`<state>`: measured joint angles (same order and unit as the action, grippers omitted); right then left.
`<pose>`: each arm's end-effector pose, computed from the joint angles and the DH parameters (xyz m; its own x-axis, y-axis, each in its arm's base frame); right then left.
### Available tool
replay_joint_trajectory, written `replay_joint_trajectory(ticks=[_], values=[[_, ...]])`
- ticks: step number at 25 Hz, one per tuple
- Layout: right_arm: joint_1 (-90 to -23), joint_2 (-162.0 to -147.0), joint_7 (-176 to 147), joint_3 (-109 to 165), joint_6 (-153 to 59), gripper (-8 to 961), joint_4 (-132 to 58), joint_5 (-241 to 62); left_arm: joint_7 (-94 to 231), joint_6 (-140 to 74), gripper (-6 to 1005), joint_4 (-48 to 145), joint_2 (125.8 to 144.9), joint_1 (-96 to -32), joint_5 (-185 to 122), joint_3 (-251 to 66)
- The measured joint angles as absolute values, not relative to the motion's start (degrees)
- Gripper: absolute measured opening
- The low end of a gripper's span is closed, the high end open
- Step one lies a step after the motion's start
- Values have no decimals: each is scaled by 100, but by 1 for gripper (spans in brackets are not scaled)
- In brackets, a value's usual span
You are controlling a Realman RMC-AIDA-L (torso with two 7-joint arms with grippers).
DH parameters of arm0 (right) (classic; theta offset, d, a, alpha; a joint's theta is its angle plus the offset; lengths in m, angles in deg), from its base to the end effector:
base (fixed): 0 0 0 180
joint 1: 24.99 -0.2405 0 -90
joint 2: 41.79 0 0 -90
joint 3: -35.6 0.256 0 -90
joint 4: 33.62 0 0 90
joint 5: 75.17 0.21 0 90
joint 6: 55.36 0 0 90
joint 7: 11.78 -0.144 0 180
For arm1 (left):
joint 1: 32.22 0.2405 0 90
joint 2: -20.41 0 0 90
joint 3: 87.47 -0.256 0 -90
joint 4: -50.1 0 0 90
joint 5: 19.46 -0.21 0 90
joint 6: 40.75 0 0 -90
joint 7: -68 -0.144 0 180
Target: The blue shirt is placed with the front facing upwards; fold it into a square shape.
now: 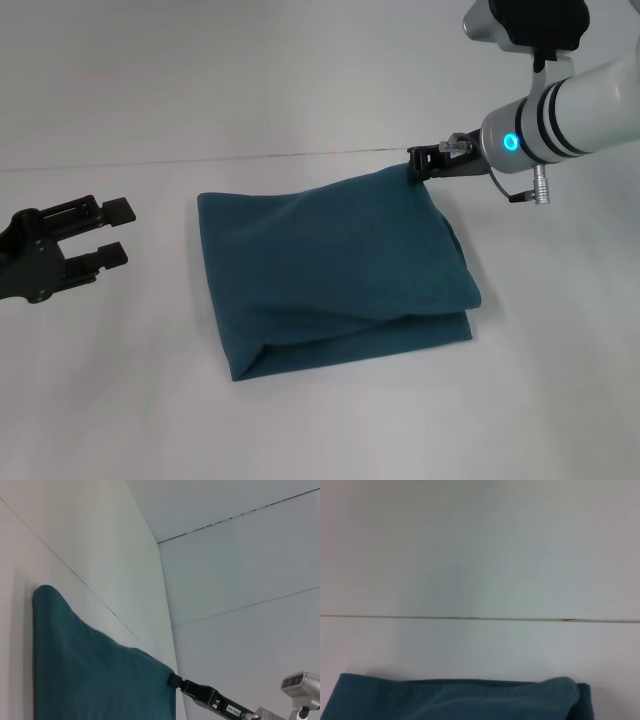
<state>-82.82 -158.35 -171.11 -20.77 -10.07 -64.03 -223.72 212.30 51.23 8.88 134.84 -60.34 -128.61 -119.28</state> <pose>0.1881 0.4832 -0.0128 0.4398 -0.7889 -0.4292 -0.8523 -0.2158 -0.4765 -0.2799 0.3401 0.0698 -0.1322 0.8439 0.5199 0.8961 -0.1224 0.4266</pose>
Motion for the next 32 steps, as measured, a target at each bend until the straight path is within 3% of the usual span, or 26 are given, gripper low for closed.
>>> replay_joint_trajectory(ticks=[14, 17, 21, 25, 28, 32], values=[[-8275, -15820, -17286, -2095, -1088, 60, -6324, -22645, 21226, 5108, 753, 888, 13509, -6046, -12862, -11929], [-8210, -15758, -17386, -2063, -1032, 75, -6340, -22648, 21225, 5108, 753, 889, 13511, -6036, -12862, -11929], [-8032, -15577, -17215, -1830, -580, 95, -6582, -22276, 21207, 5147, 753, 881, 13494, -6028, -12870, -11945], [-7715, -15296, -16274, -1172, 622, 115, -6872, -21038, 21198, 5203, 753, 827, 13468, -6008, -12897, -11979], [-7375, -14983, -15803, -699, 1674, 346, -6914, -20042, 21197, 5231, 752, 822, 13433, -5972, -12908, -11980], [-6879, -14691, -15726, -411, 2664, 540, -7067, -19351, 21197, 5255, 753, 819, 13406, -5958, -13136, -12040]])
